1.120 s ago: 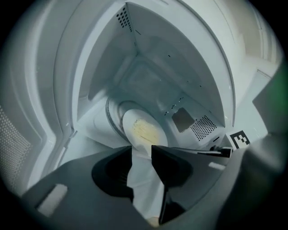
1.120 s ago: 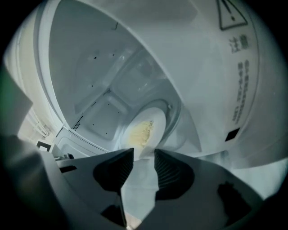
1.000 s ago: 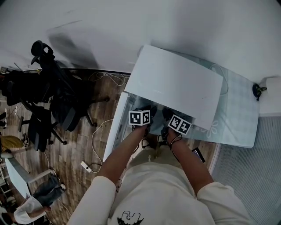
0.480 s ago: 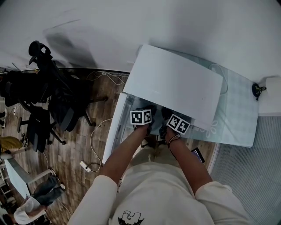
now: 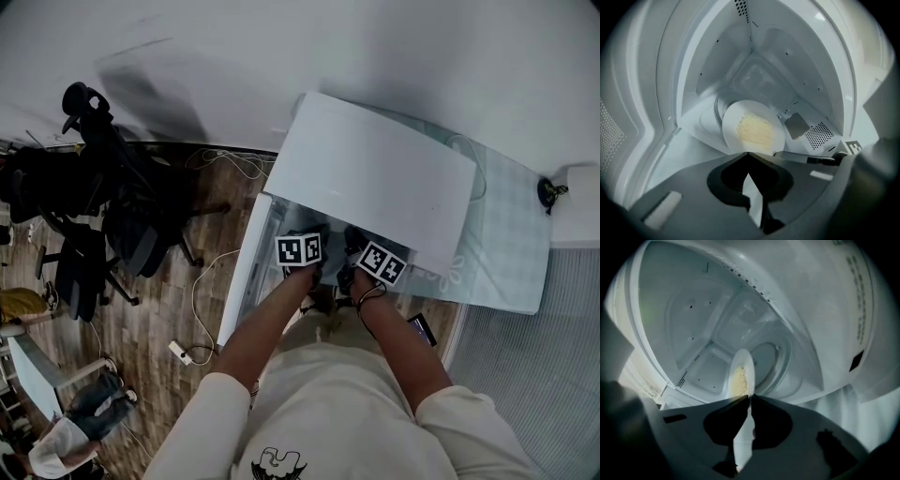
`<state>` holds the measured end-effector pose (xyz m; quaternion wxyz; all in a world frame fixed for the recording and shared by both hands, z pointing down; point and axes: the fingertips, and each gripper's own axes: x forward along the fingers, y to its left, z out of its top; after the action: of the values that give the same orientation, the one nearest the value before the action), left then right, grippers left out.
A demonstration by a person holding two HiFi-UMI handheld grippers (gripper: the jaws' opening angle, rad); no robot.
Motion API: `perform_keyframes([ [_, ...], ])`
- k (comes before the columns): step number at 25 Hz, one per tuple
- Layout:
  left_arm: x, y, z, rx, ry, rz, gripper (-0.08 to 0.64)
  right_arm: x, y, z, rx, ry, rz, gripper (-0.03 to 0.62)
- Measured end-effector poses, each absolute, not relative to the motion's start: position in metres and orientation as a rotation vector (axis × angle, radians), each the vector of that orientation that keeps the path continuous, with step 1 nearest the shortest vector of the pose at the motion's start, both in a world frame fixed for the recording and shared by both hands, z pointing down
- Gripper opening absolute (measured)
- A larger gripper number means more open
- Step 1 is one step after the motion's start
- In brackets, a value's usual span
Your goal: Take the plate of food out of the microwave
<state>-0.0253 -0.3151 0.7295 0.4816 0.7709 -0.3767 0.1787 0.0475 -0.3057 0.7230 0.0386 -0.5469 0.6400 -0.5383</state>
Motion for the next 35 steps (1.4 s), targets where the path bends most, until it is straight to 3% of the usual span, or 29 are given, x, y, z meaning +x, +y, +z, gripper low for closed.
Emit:
perform_keyframes([
  [35, -0.055, -0.281, 0.683, 2.112, -1.099, 0.545, 0.005, 0.046, -0.285, 0.693, -1.388, 1.641, -1.634, 0.023],
])
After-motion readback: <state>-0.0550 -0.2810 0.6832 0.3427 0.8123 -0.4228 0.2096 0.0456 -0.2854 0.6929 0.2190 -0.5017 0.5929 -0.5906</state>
